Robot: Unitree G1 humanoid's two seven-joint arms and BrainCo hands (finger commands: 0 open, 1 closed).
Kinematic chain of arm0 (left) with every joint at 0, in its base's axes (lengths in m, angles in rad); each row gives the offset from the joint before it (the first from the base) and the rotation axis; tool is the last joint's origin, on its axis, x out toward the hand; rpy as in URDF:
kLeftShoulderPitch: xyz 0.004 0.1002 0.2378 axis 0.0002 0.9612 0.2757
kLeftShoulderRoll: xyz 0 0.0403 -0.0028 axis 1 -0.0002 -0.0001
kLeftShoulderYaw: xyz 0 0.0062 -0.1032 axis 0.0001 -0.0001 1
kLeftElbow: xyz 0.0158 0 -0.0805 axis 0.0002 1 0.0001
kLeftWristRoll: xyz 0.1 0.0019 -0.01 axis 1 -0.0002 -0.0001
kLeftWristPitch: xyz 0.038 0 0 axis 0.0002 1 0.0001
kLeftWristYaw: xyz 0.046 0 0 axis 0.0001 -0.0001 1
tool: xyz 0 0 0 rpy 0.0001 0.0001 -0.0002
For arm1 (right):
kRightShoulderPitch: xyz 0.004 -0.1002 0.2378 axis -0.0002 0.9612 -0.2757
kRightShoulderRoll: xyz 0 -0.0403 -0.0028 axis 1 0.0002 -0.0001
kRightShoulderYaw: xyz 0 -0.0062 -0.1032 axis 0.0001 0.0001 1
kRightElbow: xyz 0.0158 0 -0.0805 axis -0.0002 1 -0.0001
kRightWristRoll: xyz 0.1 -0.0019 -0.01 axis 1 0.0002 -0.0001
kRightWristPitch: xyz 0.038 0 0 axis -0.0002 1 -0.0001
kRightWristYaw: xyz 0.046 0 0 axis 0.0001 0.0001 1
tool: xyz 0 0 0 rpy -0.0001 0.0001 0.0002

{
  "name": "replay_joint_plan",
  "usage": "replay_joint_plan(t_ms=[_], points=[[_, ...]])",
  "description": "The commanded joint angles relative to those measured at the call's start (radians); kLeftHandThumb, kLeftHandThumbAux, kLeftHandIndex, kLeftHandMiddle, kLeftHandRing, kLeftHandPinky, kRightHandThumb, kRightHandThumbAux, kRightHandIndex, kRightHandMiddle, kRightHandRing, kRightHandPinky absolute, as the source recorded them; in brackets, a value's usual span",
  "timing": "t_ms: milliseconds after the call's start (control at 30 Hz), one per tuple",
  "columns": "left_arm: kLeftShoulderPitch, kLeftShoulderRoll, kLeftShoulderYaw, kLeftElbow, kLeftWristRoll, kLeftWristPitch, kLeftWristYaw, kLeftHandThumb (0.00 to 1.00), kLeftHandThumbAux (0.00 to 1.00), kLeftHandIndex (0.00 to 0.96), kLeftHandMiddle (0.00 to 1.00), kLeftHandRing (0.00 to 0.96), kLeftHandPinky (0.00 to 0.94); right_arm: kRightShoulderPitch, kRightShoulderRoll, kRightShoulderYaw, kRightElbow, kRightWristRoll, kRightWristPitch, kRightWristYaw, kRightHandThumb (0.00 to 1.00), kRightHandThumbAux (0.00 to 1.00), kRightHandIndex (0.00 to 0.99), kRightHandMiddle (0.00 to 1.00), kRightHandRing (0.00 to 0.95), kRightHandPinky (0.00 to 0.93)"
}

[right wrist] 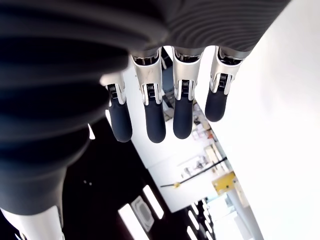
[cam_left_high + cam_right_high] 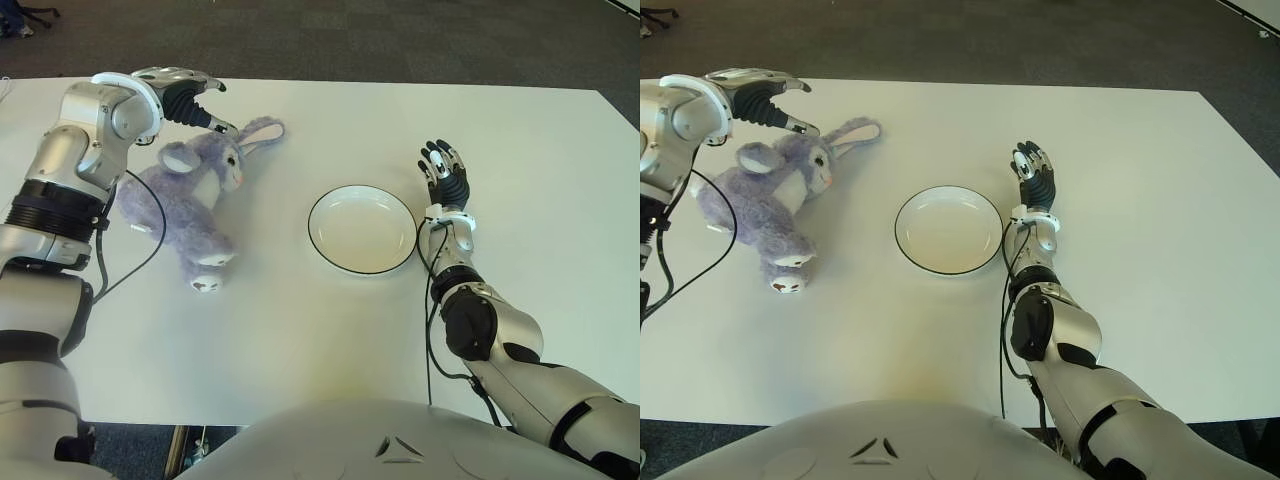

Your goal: Put the doll into the plate.

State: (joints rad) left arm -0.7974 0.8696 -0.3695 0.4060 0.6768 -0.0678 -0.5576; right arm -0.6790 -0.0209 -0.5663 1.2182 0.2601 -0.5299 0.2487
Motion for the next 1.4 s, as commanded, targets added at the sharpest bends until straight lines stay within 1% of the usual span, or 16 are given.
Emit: replay_joint_plan(t_ms=[33,267,500,633,733,900,1033,1200,1233,1267,1400], points=[[0.073,0.013,-0.011,-0.007,-0.002,-0.018,-0.054,0.083,0.308,0.000,0.000,0.000,0.000,0.211,0.031,-0.027,0.131,0.021,0.124,-0.036,0.047,0.740,0.247,0.254,0.217,0.194],[0.081,0.016,-0.017,-0.004,0.010,-0.010,-0.087,0.079,0.308,0.000,0.000,0.000,0.000,0.212,0.028,-0.026,0.132,0.019,0.127,-0.034,0.051,0.743,0.247,0.253,0.223,0.208],[0.088,0.029,-0.035,0.018,0.029,-0.019,-0.123,0.066,0.318,0.000,0.000,0.000,0.000,0.211,0.027,-0.026,0.133,0.019,0.124,-0.037,0.056,0.743,0.253,0.255,0.226,0.208],[0.095,0.030,-0.042,0.046,0.035,-0.030,-0.132,0.064,0.313,0.000,0.000,0.000,0.000,0.211,0.026,-0.027,0.133,0.019,0.126,-0.033,0.064,0.734,0.252,0.253,0.223,0.204],[0.107,0.029,-0.057,0.091,0.047,-0.049,-0.119,0.065,0.307,0.000,0.000,0.000,0.000,0.211,0.027,-0.025,0.133,0.016,0.124,-0.035,0.065,0.730,0.250,0.250,0.219,0.198],[0.119,0.029,-0.076,0.124,0.058,-0.062,-0.121,0.054,0.285,0.000,0.000,0.000,0.000,0.210,0.027,-0.024,0.134,0.015,0.125,-0.039,0.062,0.719,0.249,0.255,0.228,0.218],[0.145,0.004,-0.106,0.176,0.081,-0.061,-0.078,0.036,0.279,0.000,0.000,0.000,0.000,0.209,0.027,-0.026,0.134,0.017,0.126,-0.041,0.067,0.720,0.250,0.257,0.231,0.225],[0.133,-0.038,-0.139,0.260,0.115,-0.054,-0.013,0.030,0.290,0.000,0.000,0.000,0.000,0.210,0.026,-0.033,0.134,0.024,0.132,-0.042,0.067,0.730,0.252,0.265,0.240,0.230],[0.130,-0.043,-0.144,0.270,0.120,-0.051,-0.002,0.027,0.297,0.000,0.000,0.000,0.000,0.210,0.026,-0.033,0.134,0.024,0.132,-0.042,0.066,0.730,0.251,0.266,0.241,0.228],[0.127,-0.050,-0.151,0.281,0.131,-0.042,0.017,0.016,0.328,0.000,0.000,0.000,0.000,0.210,0.027,-0.035,0.134,0.025,0.130,-0.040,0.064,0.721,0.250,0.267,0.242,0.227],[0.118,-0.071,-0.170,0.310,0.166,-0.015,0.076,0.011,0.318,0.000,0.000,0.000,0.000,0.211,0.026,-0.041,0.134,0.031,0.127,-0.029,0.064,0.724,0.245,0.265,0.239,0.225]])
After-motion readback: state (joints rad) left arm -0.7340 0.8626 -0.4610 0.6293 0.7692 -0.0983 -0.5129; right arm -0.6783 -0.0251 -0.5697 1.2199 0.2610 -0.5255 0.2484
